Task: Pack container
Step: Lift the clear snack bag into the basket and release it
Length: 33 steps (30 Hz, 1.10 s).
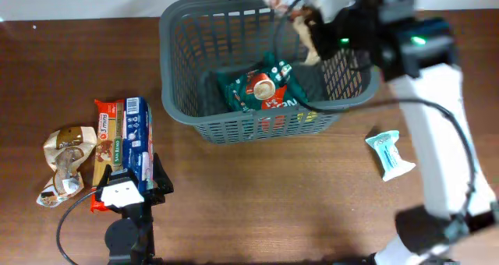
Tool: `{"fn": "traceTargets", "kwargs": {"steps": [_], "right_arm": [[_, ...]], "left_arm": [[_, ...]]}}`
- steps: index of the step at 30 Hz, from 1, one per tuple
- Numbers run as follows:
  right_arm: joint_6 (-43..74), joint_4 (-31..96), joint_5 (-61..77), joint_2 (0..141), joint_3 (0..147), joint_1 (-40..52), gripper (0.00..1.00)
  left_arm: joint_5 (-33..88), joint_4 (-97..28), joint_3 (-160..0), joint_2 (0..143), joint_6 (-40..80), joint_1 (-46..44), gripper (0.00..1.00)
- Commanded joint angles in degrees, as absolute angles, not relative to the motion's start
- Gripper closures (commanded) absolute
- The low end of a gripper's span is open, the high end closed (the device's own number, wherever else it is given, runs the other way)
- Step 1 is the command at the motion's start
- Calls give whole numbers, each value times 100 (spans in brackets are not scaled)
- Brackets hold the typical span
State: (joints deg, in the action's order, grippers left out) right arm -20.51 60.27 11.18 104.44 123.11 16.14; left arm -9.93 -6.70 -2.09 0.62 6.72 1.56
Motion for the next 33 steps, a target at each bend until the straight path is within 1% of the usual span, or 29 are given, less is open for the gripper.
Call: {"fn": "traceTargets", "kwargs": {"steps": [1, 6, 10, 11, 12, 13, 14, 16, 17, 18, 22, 25, 29, 33], "right_arm": [[-2231, 6101, 309, 11144, 12363, 1601, 97], [-2228, 6370, 224, 11780, 12363, 1623, 96], [-2228, 6532, 220, 11994, 12359, 1623, 96], [-2226, 6580, 193, 11996, 12359, 1627, 89], [-2226, 6606, 143, 11996, 12359, 1629, 74], [-2226, 6646, -36, 11972, 12361, 1645, 54], [-2224, 6672, -224, 11922, 12361, 1656, 49], [-2204, 6696, -403, 11773, 12361, 1673, 44], [-2202, 6689, -416, 11618, 12361, 1675, 39], [-2202, 6689, -419, 11496, 12361, 1675, 37], [-1894, 6698, -921, 10733, 12361, 1520, 38], [-1758, 6718, -1020, 10184, 12355, 1192, 38], [-1354, 6700, -998, 9406, 12145, 285, 38], [-1103, 6228, -591, 8698, 11102, -915, 38]], "left_arm": [[-1035, -668, -185, 30, 683, 150, 1], [-1037, -668, -185, 30, 683, 150, 1], [-1035, -668, -185, 30, 683, 150, 1], [-1035, -668, -185, 30, 683, 150, 1], [-1035, -668, -185, 30, 683, 150, 1], [-1035, -668, -185, 30, 683, 150, 1], [-1037, -668, -185, 30, 683, 150, 1], [-1035, -668, -185, 30, 683, 150, 1], [-1035, -668, -185, 30, 683, 150, 1], [-1037, -668, -185, 30, 683, 150, 1], [-1037, -668, -185, 30, 683, 150, 1], [-1037, -668, -185, 30, 683, 150, 1], [-1035, -668, -185, 30, 683, 150, 1], [-1035, -668, -185, 30, 683, 150, 1]]}}
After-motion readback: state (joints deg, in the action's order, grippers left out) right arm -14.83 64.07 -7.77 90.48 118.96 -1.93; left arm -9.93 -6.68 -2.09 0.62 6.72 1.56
